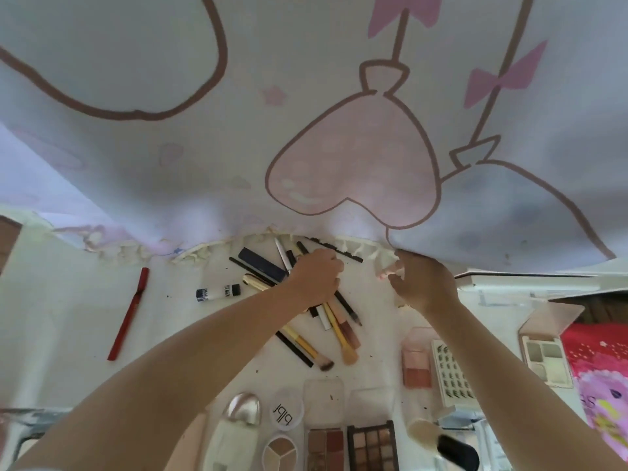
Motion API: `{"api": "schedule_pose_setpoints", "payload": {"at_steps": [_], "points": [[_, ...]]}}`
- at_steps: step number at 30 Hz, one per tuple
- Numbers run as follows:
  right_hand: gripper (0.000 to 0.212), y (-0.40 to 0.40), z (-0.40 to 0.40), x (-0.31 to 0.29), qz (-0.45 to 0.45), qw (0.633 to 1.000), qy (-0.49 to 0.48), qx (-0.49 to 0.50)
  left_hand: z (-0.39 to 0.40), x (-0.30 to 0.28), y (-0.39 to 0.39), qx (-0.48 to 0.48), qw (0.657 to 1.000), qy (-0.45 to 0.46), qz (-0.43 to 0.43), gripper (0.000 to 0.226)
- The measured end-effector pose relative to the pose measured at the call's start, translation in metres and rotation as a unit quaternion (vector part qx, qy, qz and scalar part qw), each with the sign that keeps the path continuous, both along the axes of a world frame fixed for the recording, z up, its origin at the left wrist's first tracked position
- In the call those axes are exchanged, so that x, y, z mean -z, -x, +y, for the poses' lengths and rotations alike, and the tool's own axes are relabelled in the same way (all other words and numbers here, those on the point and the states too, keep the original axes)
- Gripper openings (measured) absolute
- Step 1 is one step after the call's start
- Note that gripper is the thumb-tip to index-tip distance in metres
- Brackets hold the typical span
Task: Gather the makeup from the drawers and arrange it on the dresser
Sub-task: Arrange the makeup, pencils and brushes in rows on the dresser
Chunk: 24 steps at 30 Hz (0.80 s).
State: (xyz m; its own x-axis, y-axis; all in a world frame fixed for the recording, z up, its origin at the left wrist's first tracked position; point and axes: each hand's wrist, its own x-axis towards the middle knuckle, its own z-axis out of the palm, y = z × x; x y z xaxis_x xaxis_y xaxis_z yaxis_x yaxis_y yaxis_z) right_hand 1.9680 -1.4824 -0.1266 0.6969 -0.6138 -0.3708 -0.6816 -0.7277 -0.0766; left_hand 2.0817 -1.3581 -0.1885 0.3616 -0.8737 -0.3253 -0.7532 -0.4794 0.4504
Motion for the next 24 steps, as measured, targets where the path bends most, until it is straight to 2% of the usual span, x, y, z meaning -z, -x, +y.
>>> {"api": "schedule_pose_setpoints", "payload": {"at_steps": [5, 8, 10, 12, 15, 17, 19, 24], "points": [[0.039, 0.007, 0.009, -0.01, -0.051, 0.999, 0.016, 0.01, 0.024, -0.007, -0.006, -0.003, 0.998, -0.023, -0.064, 0.03], [0.039, 0.017, 0.026, -0.01, -0.046, 0.998, 0.044, 0.0, 0.05, -0.014, -0.008, -0.017, 0.997, -0.026, -0.073, 0.032], [0.037, 0.023, 0.044, -0.011, -0.075, 0.996, 0.04, -0.003, 0.077, -0.018, -0.007, -0.04, 0.996, -0.033, -0.071, 0.032], [0.036, 0.024, 0.065, -0.01, -0.096, 0.995, 0.019, -0.023, 0.107, -0.018, -0.008, -0.051, 0.995, -0.057, -0.068, 0.034], [0.034, 0.019, 0.098, -0.002, -0.074, 0.993, -0.037, -0.083, 0.144, -0.016, -0.014, -0.031, 0.991, -0.117, -0.053, 0.046], [0.035, 0.012, 0.119, 0.006, -0.053, 0.989, -0.081, -0.112, 0.161, -0.014, -0.016, 0.009, 0.981, -0.187, -0.056, 0.05], [0.034, 0.006, 0.137, 0.015, -0.03, 0.985, -0.115, -0.128, 0.169, -0.012, -0.014, 0.055, 0.967, -0.234, -0.079, 0.045], [0.043, 0.001, 0.169, 0.033, -0.015, 0.97, -0.2, -0.141, 0.169, -0.018, -0.011, 0.034, 0.979, -0.193, -0.056, 0.03]]}}
